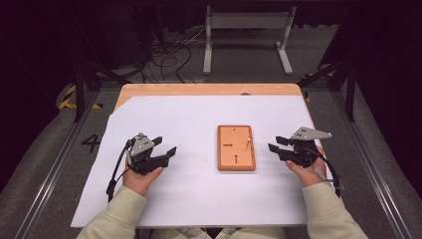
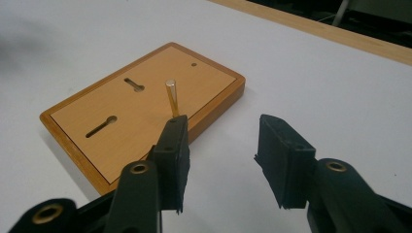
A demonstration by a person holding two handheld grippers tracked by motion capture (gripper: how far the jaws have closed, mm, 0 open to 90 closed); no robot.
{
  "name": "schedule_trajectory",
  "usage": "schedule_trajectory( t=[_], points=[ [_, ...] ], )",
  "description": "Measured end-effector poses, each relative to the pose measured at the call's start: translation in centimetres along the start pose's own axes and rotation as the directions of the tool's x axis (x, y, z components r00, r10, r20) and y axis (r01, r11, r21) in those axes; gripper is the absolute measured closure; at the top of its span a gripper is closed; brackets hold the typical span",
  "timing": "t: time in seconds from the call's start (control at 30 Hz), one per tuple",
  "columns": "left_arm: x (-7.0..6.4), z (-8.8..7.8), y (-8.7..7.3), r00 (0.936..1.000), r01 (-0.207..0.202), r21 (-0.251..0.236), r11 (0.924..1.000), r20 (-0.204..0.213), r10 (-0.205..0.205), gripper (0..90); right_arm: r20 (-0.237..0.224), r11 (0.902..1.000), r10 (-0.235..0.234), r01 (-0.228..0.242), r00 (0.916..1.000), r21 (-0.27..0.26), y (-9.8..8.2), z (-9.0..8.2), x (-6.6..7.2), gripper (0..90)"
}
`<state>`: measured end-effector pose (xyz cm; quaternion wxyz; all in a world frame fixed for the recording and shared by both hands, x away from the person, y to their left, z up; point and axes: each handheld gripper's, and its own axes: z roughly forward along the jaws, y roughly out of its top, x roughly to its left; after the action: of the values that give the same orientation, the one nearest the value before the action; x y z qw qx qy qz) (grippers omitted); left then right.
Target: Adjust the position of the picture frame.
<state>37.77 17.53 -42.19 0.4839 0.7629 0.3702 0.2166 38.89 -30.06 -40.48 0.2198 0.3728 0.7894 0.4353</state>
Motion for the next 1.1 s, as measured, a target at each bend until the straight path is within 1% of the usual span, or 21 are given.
schedule_trajectory(
  t=[0.07,0.13,0.23,0.3,0.33,0.37,0.4,0.43,0.47,0.5,0.57,0.63,0.73,0.77,1.03,1.1],
  points=[
    [-0.01,-0.14,0.02,1.0000,0.000,-0.010,0.9999,0.000,0.000,34.9,-0.004,0.9999,-0.009,0.009,1.0000,-0.012,0.05,-0.03,0.12,55.0],
    [-0.13,-0.17,0.02,1.0000,-0.006,-0.012,0.9999,0.002,0.006,34.9,-0.012,0.9999,-0.008,0.008,0.9999,-0.014,0.08,-0.05,0.13,54.4],
    [-0.24,-0.09,0.00,0.9999,-0.010,-0.016,0.9998,0.006,0.010,34.7,-0.011,0.9999,-0.006,0.006,0.9999,-0.011,0.05,-0.07,0.09,54.5],
    [-0.27,-0.16,-0.04,0.9999,-0.007,-0.021,0.9998,0.011,0.007,34.5,-0.013,0.9998,0.001,-0.002,0.9999,-0.018,0.06,-0.17,-0.05,53.0],
    [-0.26,-0.24,-0.09,0.9999,0.001,-0.036,0.9993,0.013,0.000,34.5,-0.013,0.9998,0.001,-0.002,0.9999,-0.018,0.06,-0.17,-0.05,53.0],
    [-0.17,-0.50,-0.18,0.9996,0.017,-0.067,0.9976,0.025,-0.015,34.3,-0.020,0.9992,0.003,-0.004,0.9998,-0.040,0.11,-0.35,-0.09,52.0],
    [-0.17,-0.50,-0.18,0.9996,0.017,-0.067,0.9976,0.025,-0.015,34.3,-0.020,0.9992,0.003,-0.004,0.9998,-0.040,0.11,-0.35,-0.09,52.0],
    [-0.15,-0.59,-0.27,0.9993,0.027,-0.082,0.9963,0.029,-0.025,34.2,-0.020,0.9981,-0.007,0.005,0.9998,-0.061,0.20,-0.55,-0.09,52.0],
    [-0.11,-0.63,-0.35,0.9991,0.029,-0.091,0.9955,0.032,-0.027,34.2,-0.020,0.9981,-0.007,0.005,0.9998,-0.061,0.20,-0.55,-0.09,52.0],
    [-0.16,-0.64,-0.51,0.9990,0.025,-0.087,0.9959,0.039,-0.021,34.0,-0.017,0.9973,-0.008,0.007,0.9998,-0.073,0.23,-0.67,-0.07,52.0],
    [-0.17,-0.61,-0.58,0.9991,0.023,-0.085,0.9961,0.037,-0.019,34.0,-0.019,0.9966,-0.012,0.010,0.9998,-0.082,0.18,-0.71,-0.06,52.0],
    [0.01,-0.55,-0.68,0.9988,0.033,-0.073,0.9968,0.039,-0.030,34.0,-0.016,0.9961,-0.013,0.011,0.9998,-0.088,0.16,-0.67,0.00,51.6],
    [0.12,-0.51,-0.70,0.9987,0.036,-0.062,0.9974,0.038,-0.034,34.0,-0.016,0.9959,-0.015,0.014,0.9997,-0.089,0.19,-0.60,0.05,51.1],
    [0.07,-0.43,-0.74,0.9986,0.043,-0.060,0.9973,0.035,-0.040,34.0,-0.018,0.9958,-0.019,0.018,0.9996,-0.089,0.20,-0.57,0.09,51.1],
    [0.04,-0.44,-0.71,0.9988,0.037,-0.062,0.9974,0.034,-0.035,34.1,-0.020,0.9956,-0.017,0.015,0.9997,-0.093,0.23,-0.60,0.07,50.5],
    [0.04,-0.46,-0.71,0.9988,0.039,-0.059,0.9975,0.031,-0.037,34.1,-0.017,0.9957,-0.023,0.021,0.9996,-0.091,0.29,-0.60,0.12,50.3]
  ],
)
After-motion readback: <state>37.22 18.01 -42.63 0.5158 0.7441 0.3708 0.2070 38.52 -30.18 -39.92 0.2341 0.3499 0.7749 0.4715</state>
